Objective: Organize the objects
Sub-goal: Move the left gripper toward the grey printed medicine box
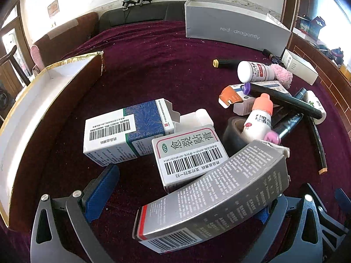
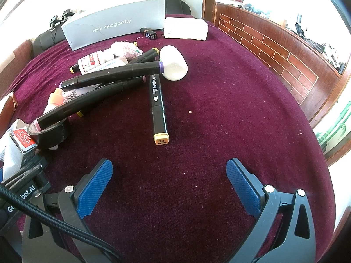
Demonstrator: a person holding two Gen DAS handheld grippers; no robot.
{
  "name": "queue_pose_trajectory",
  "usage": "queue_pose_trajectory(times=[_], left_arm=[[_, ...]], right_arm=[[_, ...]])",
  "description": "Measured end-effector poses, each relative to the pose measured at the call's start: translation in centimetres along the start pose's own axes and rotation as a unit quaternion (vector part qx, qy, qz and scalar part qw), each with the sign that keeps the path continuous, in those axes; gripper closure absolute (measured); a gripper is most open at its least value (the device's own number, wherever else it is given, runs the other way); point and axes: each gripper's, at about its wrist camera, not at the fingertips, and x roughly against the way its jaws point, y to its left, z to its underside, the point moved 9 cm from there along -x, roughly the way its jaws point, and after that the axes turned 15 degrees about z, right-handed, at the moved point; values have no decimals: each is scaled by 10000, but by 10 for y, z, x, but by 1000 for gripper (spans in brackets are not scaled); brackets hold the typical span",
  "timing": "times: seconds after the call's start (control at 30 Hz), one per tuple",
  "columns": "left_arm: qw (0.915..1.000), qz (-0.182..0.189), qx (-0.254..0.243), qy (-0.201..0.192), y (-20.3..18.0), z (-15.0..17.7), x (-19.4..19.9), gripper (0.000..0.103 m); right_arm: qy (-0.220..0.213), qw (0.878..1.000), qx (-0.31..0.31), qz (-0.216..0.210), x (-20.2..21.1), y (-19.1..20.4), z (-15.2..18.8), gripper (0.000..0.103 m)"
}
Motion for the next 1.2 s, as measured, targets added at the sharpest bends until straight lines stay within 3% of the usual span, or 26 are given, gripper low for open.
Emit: queue_pose_trajectory(times=[0.07, 0.13, 0.2, 0.27, 0.33, 0.4, 0.47, 0.5, 0.53, 0.6, 0.63, 0.73, 0.83, 0.9, 0.97, 1.07, 1.1, 1.17, 1.2], left_arm=[[9995, 215, -118, 220, -3, -13, -11, 2], [9939, 544, -480, 834, -8, -3, -3, 2], [9827, 963, -931, 1278, -10, 7, 3, 2], [9811, 1226, -885, 1208, -7, 13, 12, 2], [9820, 1185, -888, 1175, -5, 17, 15, 2], [9802, 624, -1432, 1214, -14, 17, 12, 1], [9796, 411, -1523, 1246, -17, 17, 13, 1], [9756, 383, -1583, 1474, -20, 16, 13, 1], [9731, 466, -1559, 1633, -20, 17, 12, 2], [9643, 1202, -1181, 2044, -22, 21, 17, 2], [9634, 1397, -1094, 2008, -21, 19, 23, 2], [9593, 1802, -1473, 1602, -24, 6, 46, 2], [9500, 2142, -1841, 1331, -39, -2, 57, 2], [9413, 2168, -2254, 1273, -56, -6, 53, 2], [9306, 2205, -2601, 1332, -66, -6, 46, 2], [9169, 1909, -3181, 1470, -76, 3, 34, 2], [9086, 1954, -3322, 1612, -81, 9, 31, 2], [9058, 1957, -3328, 1746, -85, 17, 28, 3], [9023, 2138, -3257, 1847, -87, 20, 33, 3]], right_arm=[[108, 9998, 85, -136, 2, 2, 1, 0], [347, 9983, 403, -250, 1, 3, 5, 0], [495, 9956, 677, -406, -3, 4, 4, 0], [562, 9951, 634, -502, -2, 3, 4, 0], [800, 9934, 725, -388, -4, 1, 8, 0], [1035, 9907, 853, -224, -7, 5, 7, 0], [1188, 9888, 886, -189, -10, 6, 6, 0], [1231, 9881, 905, -186, -11, 6, 6, 0], [1255, 9876, 924, -200, -11, 6, 6, 0], [1315, 9858, 1013, -266, -13, 6, 6, 0], [1404, 9841, 1045, -297, -13, 4, 7, 0], [1475, 9851, 825, -314, -2, -10, 10, 15], [994, 9934, 435, -373, 31, -30, 1, 16], [684, 9966, 337, -306, 46, -40, -3, 15], [737, 9966, 236, -278, 46, -43, -1, 15], [914, 9952, -41, -340, 44, -50, 6, 15], [959, 9948, -67, -344, 41, -53, 4, 15], [989, 9944, -113, -356, 43, -61, 5, 15], [997, 9943, -118, -361, 47, -65, 5, 15]])
